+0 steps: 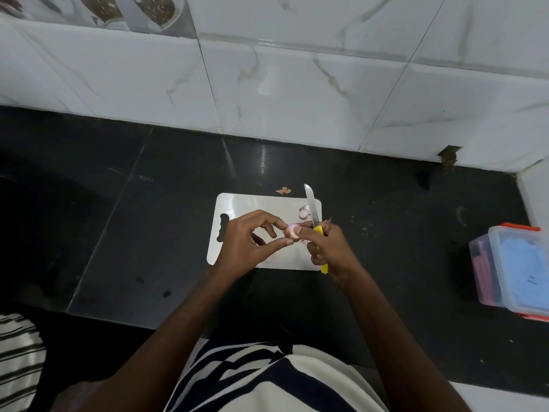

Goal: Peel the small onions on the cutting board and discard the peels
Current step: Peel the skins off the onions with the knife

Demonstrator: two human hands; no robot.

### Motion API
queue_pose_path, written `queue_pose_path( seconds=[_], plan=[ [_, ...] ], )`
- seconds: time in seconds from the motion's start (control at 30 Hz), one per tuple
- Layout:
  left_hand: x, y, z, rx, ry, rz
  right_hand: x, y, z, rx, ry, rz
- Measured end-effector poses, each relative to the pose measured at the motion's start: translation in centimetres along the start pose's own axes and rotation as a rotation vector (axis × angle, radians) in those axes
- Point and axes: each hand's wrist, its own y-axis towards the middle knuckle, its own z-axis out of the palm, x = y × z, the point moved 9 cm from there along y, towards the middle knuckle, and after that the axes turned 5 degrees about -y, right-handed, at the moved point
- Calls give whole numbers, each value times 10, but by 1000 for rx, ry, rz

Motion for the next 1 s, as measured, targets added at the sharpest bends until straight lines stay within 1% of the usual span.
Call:
queue_pose_path(
  seconds=[0.17,0.4,0.57,0.7,0.77,0.83,0.9,1.0],
  plan=[
    [-2,2,1,81,16,48,-2,-4,4,14,1,39],
    [4,5,0,187,7,91,7,-15,17,1,56,27],
    [3,2,-4,164,38,199,10,-14,24,-15,72,-32],
    [1,-1,-13,67,-4,215,14,-15,30,-18,101,-61],
    [1,0,-18,39,-26,195,13,-17,31,-33,94,-62],
    [-2,3,-17,93,-55,186,13,-19,32,-57,83,-58],
    [-5,5,-13,164,-48,213,14,-21,32,-92,78,-55],
    [-6,8,-14,166,-53,210,16,-23,30,-151,72,-60]
  ],
)
